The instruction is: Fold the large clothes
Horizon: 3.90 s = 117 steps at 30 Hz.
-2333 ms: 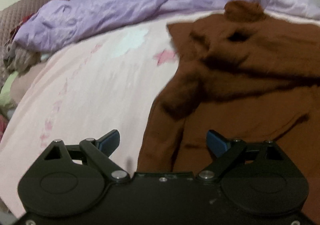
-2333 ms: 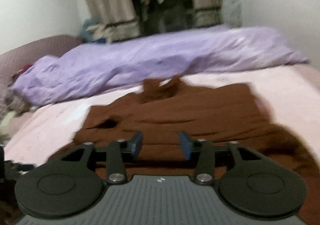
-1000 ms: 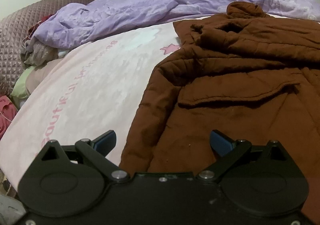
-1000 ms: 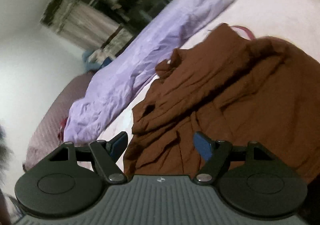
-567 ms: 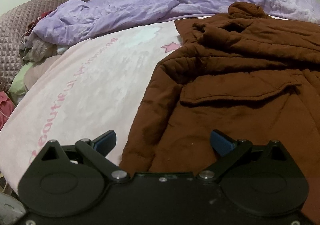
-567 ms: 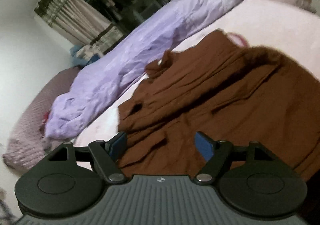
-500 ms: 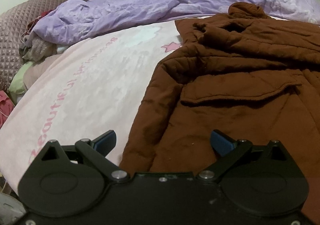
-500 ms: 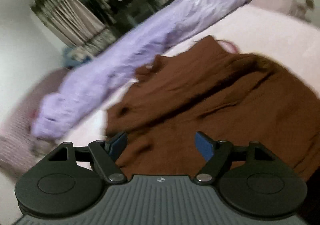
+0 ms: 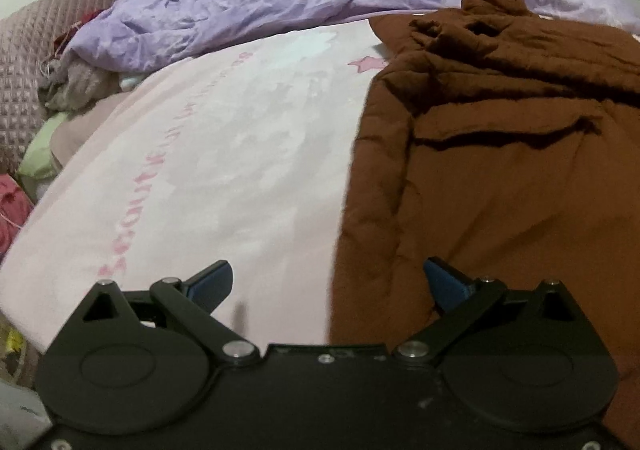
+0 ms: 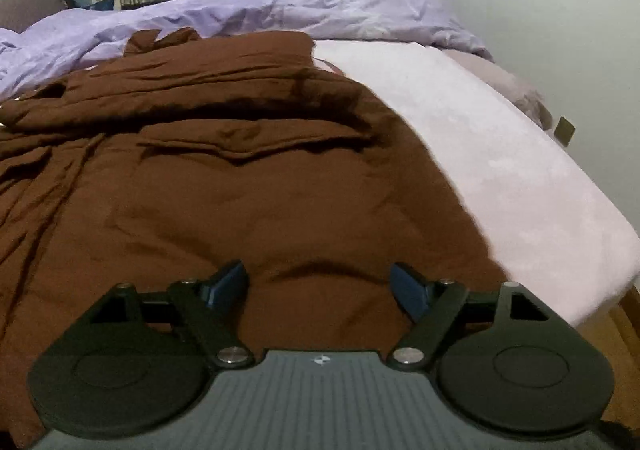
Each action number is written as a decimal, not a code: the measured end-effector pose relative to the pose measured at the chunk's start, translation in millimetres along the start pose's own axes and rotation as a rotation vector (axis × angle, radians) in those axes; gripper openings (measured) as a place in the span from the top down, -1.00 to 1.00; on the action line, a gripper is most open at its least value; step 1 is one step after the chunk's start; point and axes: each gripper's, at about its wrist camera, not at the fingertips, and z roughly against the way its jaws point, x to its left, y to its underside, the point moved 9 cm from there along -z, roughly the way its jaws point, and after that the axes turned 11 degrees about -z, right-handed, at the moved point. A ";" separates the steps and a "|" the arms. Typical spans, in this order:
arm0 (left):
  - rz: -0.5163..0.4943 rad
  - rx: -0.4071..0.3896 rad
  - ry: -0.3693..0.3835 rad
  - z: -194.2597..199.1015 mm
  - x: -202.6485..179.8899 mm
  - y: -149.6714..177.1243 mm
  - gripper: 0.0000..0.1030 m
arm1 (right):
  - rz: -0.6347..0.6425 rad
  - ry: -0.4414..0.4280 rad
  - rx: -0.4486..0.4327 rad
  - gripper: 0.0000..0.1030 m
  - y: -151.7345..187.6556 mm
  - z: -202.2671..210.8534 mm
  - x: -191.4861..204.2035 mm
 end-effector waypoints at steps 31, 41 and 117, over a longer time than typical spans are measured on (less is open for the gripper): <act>0.071 0.008 0.259 30.9 -32.2 31.0 -0.99 | -0.104 0.048 0.033 -0.92 24.0 30.1 -81.0; 0.094 -0.011 0.304 27.4 -30.8 31.0 -0.92 | -0.277 -0.113 0.101 -0.42 24.4 23.1 -92.2; 0.272 -0.215 0.231 -106.7 71.3 -305.1 -0.57 | -0.293 -0.213 -0.258 -0.69 -280.4 -142.3 11.4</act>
